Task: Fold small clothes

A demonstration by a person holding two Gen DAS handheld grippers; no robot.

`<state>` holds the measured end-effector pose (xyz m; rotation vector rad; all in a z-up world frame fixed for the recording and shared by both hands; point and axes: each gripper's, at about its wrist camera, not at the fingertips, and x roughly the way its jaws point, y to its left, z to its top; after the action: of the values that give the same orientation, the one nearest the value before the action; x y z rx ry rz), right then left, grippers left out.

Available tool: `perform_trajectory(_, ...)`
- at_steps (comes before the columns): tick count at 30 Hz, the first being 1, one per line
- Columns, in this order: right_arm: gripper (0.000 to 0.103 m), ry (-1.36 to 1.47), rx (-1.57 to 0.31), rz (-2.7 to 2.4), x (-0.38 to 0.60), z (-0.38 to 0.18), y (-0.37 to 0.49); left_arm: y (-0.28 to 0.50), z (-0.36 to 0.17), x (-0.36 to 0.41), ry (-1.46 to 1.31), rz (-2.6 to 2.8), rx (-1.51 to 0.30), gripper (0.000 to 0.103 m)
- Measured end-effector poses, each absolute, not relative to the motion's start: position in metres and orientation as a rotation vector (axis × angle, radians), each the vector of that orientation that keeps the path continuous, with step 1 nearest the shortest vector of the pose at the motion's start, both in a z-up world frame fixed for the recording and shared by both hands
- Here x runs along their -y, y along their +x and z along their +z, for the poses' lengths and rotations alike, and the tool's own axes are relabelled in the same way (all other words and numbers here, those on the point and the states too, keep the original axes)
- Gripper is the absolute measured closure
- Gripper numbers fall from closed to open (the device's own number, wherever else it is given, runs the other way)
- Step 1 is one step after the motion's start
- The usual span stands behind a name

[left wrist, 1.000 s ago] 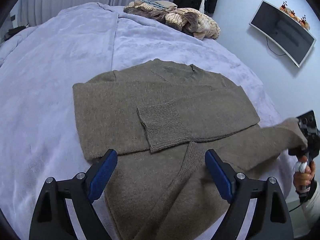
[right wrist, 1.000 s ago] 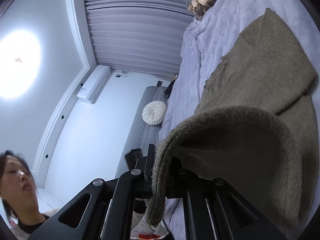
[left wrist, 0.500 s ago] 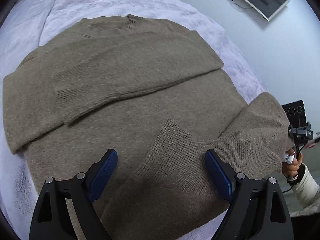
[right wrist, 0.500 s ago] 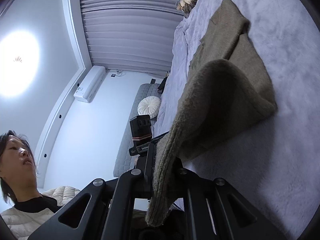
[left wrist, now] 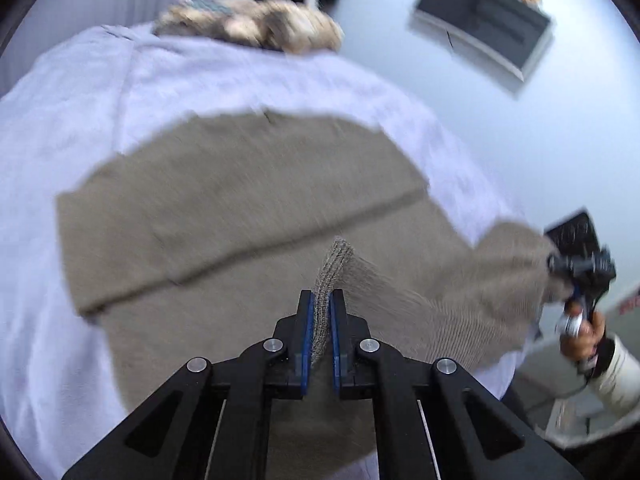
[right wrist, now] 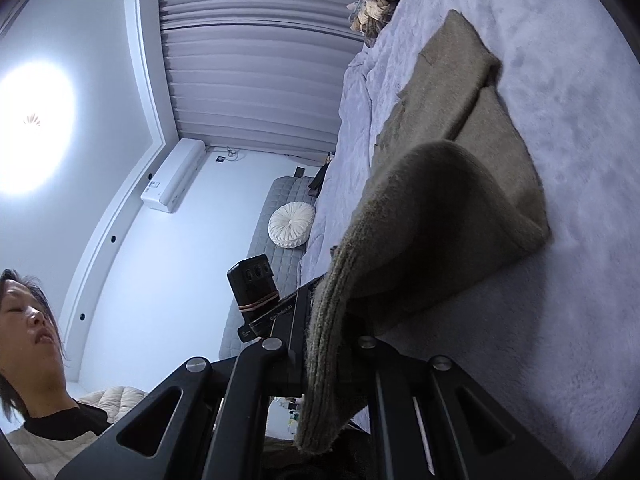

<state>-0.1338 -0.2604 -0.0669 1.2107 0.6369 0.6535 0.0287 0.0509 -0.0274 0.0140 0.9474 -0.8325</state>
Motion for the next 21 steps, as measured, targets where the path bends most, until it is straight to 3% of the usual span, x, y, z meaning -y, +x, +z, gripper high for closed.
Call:
perform_trajectory(4, 0.093, 1.16, -0.603, 0.683, 0.265, -0.037, -0.092, 0.056, 0.004, -0.08, -0.072, -0.74, -0.832, 0.094)
perform_trajectory(6, 0.093, 1.133, -0.589, 0.679, 0.27, -0.02, -0.06, 0.075, 0.012, -0.093, -0.122, -0.696, -0.802, 0.103)
perform_trajectory(11, 0.093, 1.09, -0.63, 0.62, 0.281, -0.001, 0.022, 0.132, 0.016, -0.115, -0.195, -0.604, -0.77, 0.103)
perform_trajectory(15, 0.093, 1.069, -0.739, 0.479, 0.288, -0.025, 0.082, 0.167, -0.02, -0.106, -0.206, -0.525, -0.892, 0.103)
perform_trajectory(20, 0.093, 1.121, -0.863, 0.373, 0.294, -0.083, 0.091, 0.148, -0.064, -0.082, -0.029, -0.521, -1.009, 0.102)
perform_trajectory(21, 0.093, 1.135, -0.879, 0.35, 0.297, -0.093, 0.089, 0.145, -0.074, -0.079, -0.008, -0.527, -1.039, 0.083)
